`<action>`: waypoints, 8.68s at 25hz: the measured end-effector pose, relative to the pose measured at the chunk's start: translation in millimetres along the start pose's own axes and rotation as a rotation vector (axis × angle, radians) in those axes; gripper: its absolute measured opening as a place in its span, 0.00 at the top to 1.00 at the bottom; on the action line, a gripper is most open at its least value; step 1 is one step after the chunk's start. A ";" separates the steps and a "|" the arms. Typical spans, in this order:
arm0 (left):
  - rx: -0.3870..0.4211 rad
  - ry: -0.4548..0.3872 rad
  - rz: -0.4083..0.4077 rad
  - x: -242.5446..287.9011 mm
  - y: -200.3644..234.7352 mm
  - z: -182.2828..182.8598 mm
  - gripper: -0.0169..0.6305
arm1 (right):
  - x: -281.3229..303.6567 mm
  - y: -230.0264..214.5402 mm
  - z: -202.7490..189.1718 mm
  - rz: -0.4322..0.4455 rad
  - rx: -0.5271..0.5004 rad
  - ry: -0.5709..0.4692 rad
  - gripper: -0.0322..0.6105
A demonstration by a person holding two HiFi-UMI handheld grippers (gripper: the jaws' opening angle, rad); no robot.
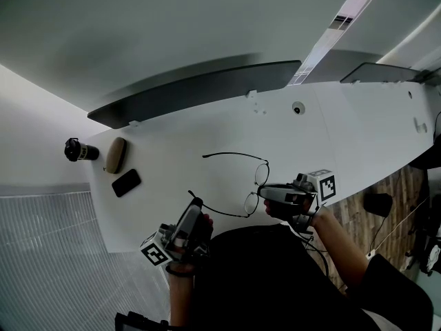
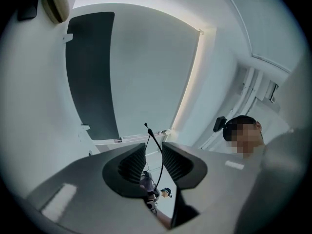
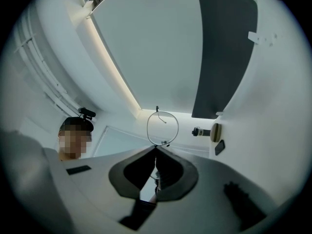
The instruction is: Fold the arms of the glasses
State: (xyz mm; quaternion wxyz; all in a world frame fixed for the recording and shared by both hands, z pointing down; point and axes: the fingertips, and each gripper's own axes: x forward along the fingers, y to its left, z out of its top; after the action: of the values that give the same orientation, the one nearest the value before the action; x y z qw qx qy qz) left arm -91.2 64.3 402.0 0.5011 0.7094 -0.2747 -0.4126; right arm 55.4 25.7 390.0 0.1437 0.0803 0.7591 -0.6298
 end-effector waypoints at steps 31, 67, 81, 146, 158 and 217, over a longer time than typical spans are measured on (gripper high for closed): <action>0.001 0.122 0.008 13.5 -8.3 -18.4 0.94 | 0.7 -6.8 -8.7 -0.052 0.005 0.059 0.93; -0.161 0.470 0.062 50.2 23.5 -70.8 0.91 | 35.6 -23.9 -57.7 -0.070 0.022 0.241 0.93; -0.173 0.466 -0.003 52.4 10.1 -65.4 0.75 | 35.1 -21.8 -50.8 -0.038 0.055 0.212 0.93; 1.667 0.455 0.165 7.5 -10.3 7.7 0.92 | 29.2 -12.6 -40.7 0.025 0.176 0.102 0.93; 1.675 0.492 0.151 13.6 -12.3 -4.4 0.93 | 22.2 -17.6 -34.4 0.015 0.184 0.084 0.93; 1.789 0.827 -0.018 -2.6 10.7 -113.8 0.91 | 26.6 -19.0 -19.0 0.013 0.163 -0.011 0.93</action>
State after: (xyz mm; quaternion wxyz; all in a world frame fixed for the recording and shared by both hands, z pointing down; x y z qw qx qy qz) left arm 5.7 117.8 430.7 -0.1670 0.9175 -0.2830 0.2242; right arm 22.3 39.0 402.4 0.1451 0.0932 0.7040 -0.6889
